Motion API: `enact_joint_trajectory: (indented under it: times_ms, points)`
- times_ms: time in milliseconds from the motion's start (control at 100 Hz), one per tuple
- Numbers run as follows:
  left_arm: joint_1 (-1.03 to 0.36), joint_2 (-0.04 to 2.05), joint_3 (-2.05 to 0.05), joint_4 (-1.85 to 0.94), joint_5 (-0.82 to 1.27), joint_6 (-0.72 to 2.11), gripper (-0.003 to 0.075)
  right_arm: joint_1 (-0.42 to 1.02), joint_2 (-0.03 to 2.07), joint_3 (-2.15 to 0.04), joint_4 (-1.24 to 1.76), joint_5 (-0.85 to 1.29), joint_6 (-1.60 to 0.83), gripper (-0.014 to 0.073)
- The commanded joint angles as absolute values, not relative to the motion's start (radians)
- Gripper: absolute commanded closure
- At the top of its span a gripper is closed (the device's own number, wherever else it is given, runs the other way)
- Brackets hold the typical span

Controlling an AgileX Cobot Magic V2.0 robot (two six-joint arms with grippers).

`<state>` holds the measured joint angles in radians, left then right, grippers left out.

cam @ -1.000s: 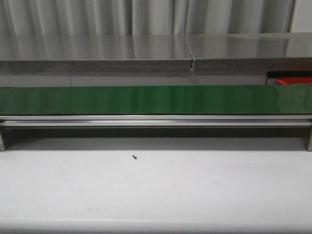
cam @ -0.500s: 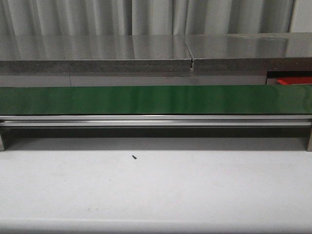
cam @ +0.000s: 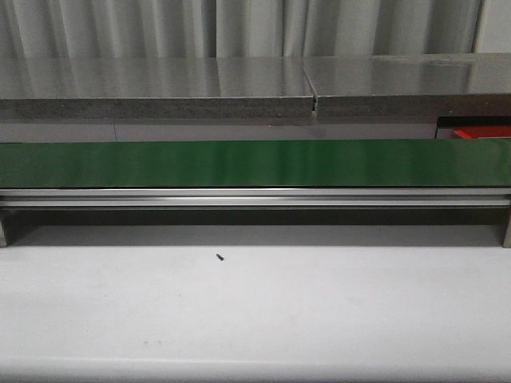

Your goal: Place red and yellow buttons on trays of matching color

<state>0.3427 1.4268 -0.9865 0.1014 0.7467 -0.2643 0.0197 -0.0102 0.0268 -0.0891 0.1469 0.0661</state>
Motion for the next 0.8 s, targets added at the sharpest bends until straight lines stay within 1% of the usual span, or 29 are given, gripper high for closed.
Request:
enact_joint_trajectory:
  times_ms: [0, 180, 470, 790]
  points:
    - [0.36, 1.459, -1.056, 0.099, 0.698, -0.274, 0.0146, 0.019, -0.027, 0.026, -0.09, 0.07, 0.062, 0.0661]
    - [0.402, 1.546, -1.145, 0.099, 0.734, -0.274, 0.0146, 0.019, -0.027, 0.026, -0.09, 0.07, 0.062, 0.0661]
    - [0.405, 1.644, -1.226, 0.099, 0.73, -0.274, 0.0146, 0.019, -0.027, 0.026, -0.09, 0.07, 0.062, 0.0661]
    - [0.405, 1.746, -1.252, 0.095, 0.71, -0.274, 0.0146, 0.019, -0.027, 0.026, -0.09, 0.07, 0.062, 0.0661]
